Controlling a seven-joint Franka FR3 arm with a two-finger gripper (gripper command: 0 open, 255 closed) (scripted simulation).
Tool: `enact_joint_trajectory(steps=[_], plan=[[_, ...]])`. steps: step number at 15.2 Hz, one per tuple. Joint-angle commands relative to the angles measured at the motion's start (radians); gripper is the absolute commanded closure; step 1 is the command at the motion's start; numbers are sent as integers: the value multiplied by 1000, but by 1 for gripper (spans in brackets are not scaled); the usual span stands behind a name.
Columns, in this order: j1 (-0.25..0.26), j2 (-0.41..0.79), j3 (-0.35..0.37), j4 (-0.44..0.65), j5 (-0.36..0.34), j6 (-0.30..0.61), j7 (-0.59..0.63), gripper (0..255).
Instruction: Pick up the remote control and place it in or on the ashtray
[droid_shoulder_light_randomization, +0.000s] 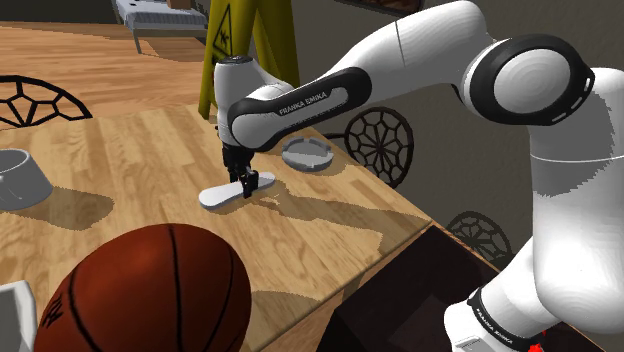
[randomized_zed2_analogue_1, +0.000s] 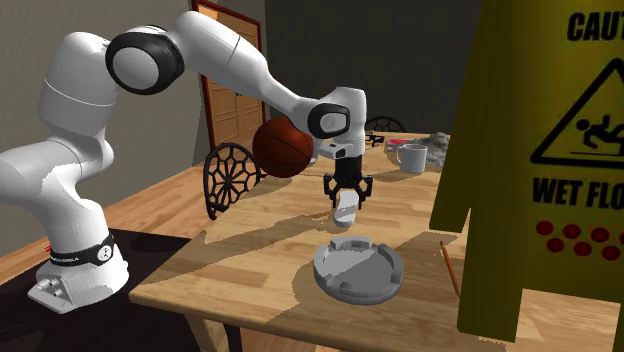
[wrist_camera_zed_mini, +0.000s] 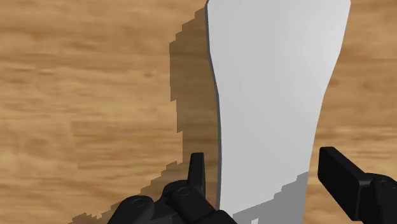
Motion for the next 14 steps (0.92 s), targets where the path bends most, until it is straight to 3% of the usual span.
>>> enact_joint_trajectory(steps=[1, 14], plan=[[0, 0, 0, 0, 0, 0, 0, 255], [-9, -73, 22, 67, 35, -135, -22, 255]])
